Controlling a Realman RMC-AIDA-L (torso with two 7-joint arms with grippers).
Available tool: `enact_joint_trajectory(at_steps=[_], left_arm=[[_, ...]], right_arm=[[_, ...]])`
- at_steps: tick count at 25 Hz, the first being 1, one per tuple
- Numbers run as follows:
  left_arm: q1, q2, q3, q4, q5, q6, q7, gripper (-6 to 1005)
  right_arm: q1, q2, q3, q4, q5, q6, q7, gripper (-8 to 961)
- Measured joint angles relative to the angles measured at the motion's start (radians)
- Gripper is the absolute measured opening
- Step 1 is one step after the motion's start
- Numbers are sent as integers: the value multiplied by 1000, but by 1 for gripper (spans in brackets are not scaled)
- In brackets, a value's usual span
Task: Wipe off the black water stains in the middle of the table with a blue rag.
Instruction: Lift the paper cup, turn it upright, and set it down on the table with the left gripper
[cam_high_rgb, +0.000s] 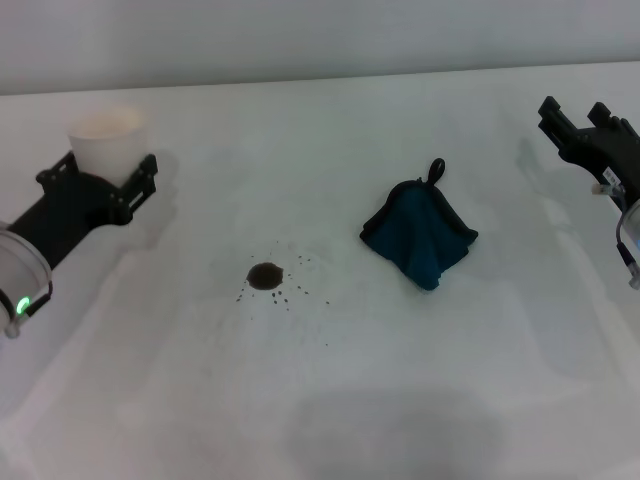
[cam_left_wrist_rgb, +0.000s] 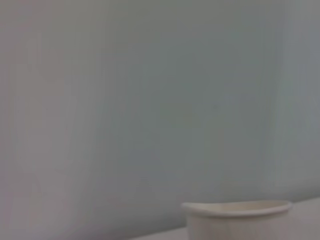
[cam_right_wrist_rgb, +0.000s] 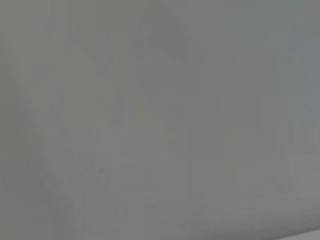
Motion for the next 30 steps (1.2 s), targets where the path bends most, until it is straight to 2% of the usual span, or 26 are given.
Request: enact_joint_trajectory(at_steps=[9, 24, 29, 30], left_arm=[[21, -1, -5, -32, -5, 84, 25, 660], [34, -2, -1, -48, 1, 92, 62, 676], [40, -2, -1, -55, 2, 84, 62, 810], [41, -2, -1, -57, 2, 83, 62, 811]], right_arm=[[-17, -2, 2, 0, 1, 0, 0, 795], [-11, -2, 4, 0, 0, -3, 0, 796], [-13, 0, 4, 0, 0, -3, 0, 796], [-13, 0, 4, 0, 0, -3, 0, 796]])
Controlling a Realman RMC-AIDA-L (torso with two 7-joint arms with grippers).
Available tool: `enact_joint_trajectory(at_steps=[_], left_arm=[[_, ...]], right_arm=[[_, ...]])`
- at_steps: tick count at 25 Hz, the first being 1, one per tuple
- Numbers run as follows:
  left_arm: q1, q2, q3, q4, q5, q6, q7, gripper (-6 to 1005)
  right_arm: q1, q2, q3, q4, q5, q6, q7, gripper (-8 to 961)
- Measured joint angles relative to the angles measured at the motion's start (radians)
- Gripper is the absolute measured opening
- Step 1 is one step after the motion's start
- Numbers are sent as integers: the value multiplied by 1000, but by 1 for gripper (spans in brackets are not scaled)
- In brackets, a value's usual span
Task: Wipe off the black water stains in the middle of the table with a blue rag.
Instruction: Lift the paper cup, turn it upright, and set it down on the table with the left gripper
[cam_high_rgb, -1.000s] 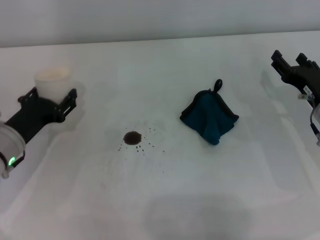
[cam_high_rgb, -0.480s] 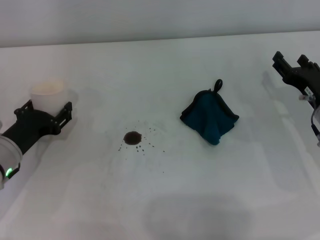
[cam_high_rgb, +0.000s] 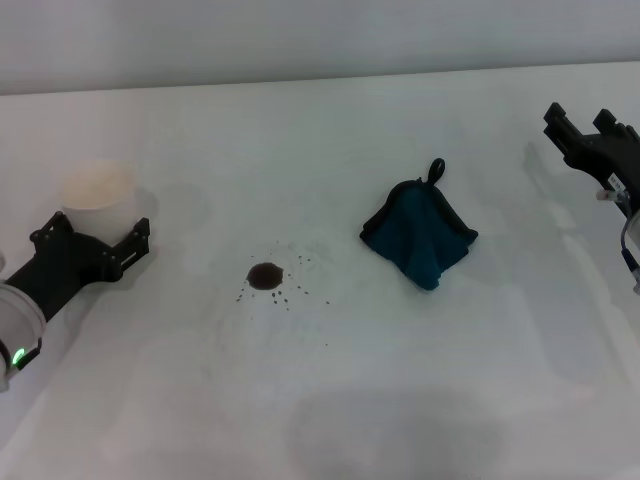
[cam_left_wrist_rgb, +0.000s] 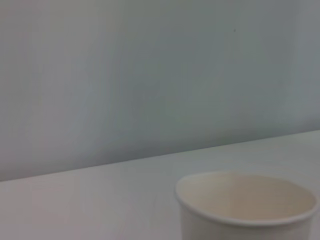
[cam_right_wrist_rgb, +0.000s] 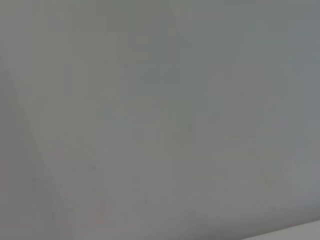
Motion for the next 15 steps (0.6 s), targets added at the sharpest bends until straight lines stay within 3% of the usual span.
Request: enact_joint_trajectory(at_steps=[8, 15], left_arm=[[18, 0, 0, -3, 0, -6, 0, 814], [71, 0, 0, -4, 2, -102, -7, 814]], right_arm=[[2, 2, -1, 4, 0, 3, 0, 796], [3, 2, -2, 8, 0, 3, 0, 796]])
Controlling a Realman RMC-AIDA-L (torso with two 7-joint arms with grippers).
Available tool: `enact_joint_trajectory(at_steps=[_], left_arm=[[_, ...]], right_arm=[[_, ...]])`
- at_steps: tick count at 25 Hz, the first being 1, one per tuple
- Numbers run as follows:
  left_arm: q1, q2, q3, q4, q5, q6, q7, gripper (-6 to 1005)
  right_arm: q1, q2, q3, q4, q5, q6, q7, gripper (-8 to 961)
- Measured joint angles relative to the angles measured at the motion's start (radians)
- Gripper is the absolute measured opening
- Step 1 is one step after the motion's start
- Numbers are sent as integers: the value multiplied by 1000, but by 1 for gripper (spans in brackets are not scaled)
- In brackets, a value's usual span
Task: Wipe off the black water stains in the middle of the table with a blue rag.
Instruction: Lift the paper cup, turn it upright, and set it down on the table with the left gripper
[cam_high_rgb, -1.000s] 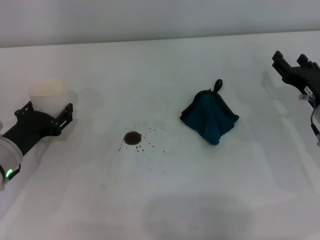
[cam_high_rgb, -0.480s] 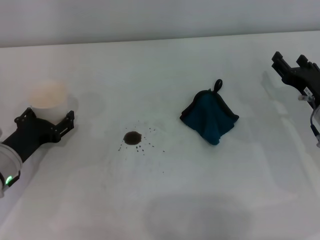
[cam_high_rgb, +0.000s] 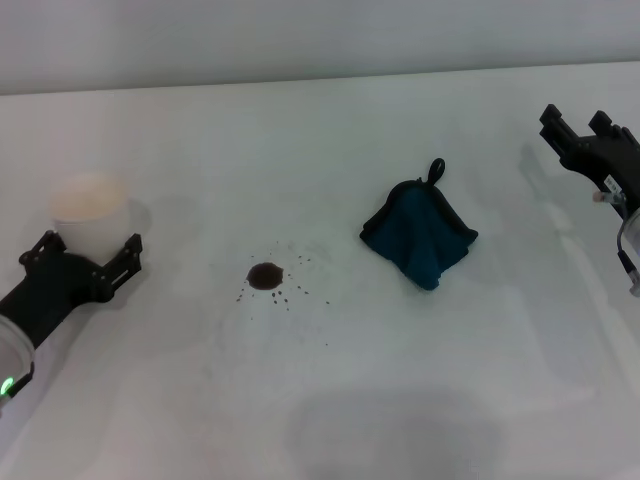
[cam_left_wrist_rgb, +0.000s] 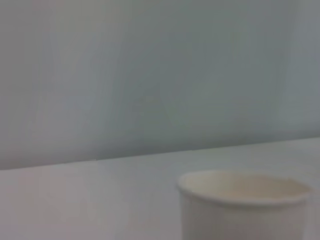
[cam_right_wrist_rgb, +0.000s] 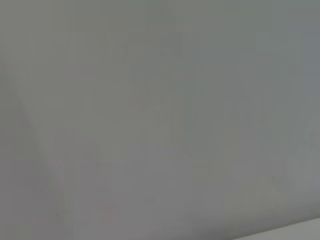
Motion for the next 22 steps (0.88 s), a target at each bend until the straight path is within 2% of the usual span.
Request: enact_joint_trajectory(at_steps=[6, 22], left_arm=[[17, 2, -4, -27, 0, -41, -3, 814], [16, 3, -2, -45, 0, -20, -3, 813]], right_arm=[[0, 0, -4, -2, 0, 1, 0, 796], [-3, 0, -9, -7, 0, 5, 0, 795]])
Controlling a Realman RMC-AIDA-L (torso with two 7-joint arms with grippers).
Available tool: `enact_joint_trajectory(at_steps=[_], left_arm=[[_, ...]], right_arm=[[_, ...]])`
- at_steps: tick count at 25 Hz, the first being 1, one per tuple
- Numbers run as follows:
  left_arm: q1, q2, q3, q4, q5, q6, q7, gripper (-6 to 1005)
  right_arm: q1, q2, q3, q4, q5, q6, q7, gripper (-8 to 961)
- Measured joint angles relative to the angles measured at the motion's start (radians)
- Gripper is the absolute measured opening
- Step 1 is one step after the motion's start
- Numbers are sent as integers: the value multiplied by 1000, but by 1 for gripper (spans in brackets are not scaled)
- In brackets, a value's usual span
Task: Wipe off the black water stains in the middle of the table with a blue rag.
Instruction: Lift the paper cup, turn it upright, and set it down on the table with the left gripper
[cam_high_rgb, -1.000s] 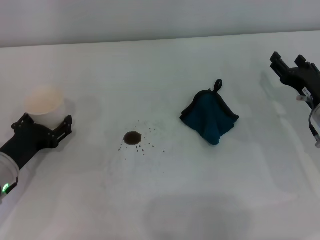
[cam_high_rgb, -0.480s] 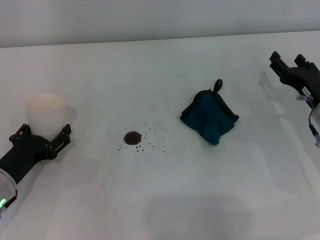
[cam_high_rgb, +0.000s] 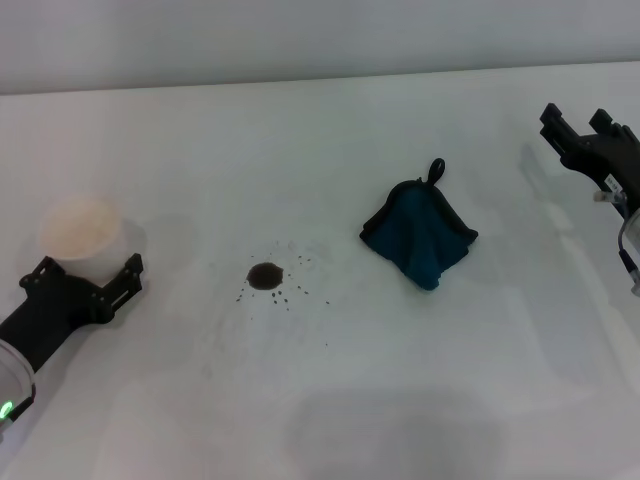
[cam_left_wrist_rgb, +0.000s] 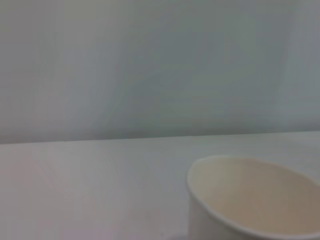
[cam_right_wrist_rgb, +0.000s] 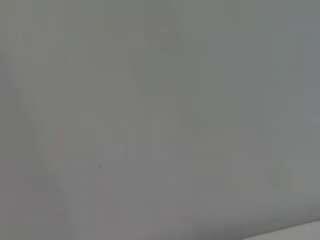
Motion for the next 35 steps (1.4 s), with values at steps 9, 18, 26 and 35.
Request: enact_joint_trajectory(at_steps=[9, 18, 26, 35], left_arm=[[18, -2, -2, -15, 0, -43, 0, 813], [56, -2, -3, -19, -1, -63, 7, 814], [90, -1, 1, -20, 0, -120, 9, 814], [106, 3, -5, -10, 26, -130, 83, 813]], right_arm=[[2, -1, -2, -1, -1, 0, 0, 796], [3, -6, -3, -2, -3, 0, 0, 795], [2, -6, -8, -7, -3, 1, 0, 795], [0, -5, -33, -25, -3, 2, 0, 795]])
